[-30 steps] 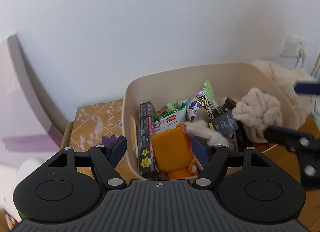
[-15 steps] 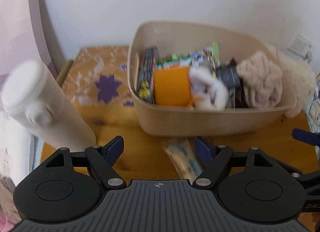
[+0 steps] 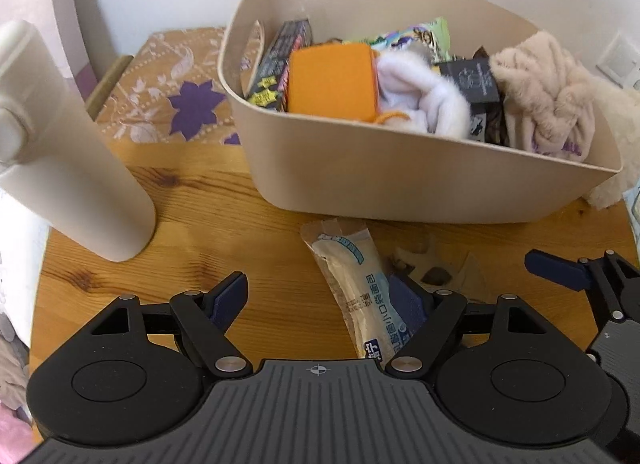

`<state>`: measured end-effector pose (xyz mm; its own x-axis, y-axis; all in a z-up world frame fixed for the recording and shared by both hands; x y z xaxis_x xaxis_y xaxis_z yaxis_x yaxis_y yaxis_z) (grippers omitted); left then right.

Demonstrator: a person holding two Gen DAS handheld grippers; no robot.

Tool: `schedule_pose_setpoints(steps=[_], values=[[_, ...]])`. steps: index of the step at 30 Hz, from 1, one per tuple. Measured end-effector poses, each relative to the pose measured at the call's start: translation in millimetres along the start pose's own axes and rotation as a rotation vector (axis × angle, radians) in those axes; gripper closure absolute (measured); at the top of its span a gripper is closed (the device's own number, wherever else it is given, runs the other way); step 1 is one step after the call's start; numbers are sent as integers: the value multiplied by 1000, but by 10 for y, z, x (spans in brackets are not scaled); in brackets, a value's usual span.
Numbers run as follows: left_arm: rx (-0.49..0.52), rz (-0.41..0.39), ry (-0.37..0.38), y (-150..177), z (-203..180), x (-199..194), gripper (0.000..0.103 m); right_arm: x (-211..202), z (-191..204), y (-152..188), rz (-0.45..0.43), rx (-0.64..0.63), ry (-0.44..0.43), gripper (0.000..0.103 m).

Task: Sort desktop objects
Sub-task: 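Grasp the wet-wipe packet with left tool while right tool grasps beige plastic clip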

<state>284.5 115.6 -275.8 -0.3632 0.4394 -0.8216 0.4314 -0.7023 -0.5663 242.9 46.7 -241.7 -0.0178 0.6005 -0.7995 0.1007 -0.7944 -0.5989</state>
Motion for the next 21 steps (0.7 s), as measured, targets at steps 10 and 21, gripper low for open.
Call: schedule_pose_setpoints(steps=[10,21], values=[[15,59,-26,79,-63,291,23,160,-63,142,41,-1,30,4],[-15,67,-38,39,-120,424,22,218,-51,241,46,-55,17,18]])
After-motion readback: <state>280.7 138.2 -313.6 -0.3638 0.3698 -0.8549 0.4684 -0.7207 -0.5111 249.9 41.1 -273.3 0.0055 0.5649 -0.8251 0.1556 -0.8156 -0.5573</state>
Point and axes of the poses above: each gripper's, at about its wrist camera, not at the fingertips, and x roughly the way its jaws point, z to its left, y to its underside, the point moved 5 cm from there along x, roughly the way its jaws point, and after that the axes turned 15 degrees about -x, right-handed, at the moved point
